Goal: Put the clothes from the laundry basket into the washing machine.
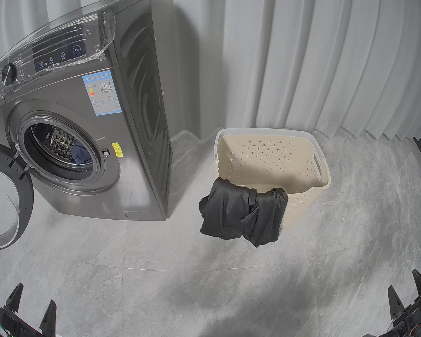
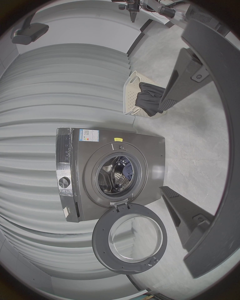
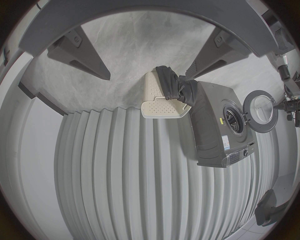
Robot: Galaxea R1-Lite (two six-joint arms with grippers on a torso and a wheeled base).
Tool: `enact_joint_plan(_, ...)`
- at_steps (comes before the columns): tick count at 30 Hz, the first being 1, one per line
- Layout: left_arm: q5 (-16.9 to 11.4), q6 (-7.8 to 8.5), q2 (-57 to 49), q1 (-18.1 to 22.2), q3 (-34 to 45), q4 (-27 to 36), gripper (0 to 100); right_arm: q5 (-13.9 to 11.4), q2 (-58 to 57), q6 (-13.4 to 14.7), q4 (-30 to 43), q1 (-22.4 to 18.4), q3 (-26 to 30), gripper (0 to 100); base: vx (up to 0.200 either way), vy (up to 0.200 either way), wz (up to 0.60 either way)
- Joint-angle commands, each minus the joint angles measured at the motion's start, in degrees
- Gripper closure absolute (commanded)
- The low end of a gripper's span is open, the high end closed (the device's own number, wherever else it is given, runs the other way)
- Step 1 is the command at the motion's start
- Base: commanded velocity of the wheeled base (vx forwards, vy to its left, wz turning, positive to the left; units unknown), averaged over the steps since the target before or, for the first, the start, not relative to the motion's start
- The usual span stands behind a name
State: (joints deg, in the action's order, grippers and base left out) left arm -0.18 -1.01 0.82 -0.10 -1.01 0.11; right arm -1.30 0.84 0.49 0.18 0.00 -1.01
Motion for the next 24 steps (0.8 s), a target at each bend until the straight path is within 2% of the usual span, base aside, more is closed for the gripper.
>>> enact_joint_plan(1,0.01,0.05,-0.64,0.01,1.01,-0.02,0,-0.01,-0.49,-0.05,-0.01,0.00,1.01,0,0.000,-0.200,0.00)
enact_joint_plan(15,-0.08,0.13,-0.64,0.01,1.01,-0.02,0,0.86,-0.67,0.74,-0.09,-0.09,1.01,0,0.000,-0.200,0.00)
enact_joint_plan(24,-0.17,0.22,-0.64,0.01,1.01,-0.02,0,0.51,-0.58,0.74,-0.89,-0.09,0.75,0,0.000,0.000,0.00)
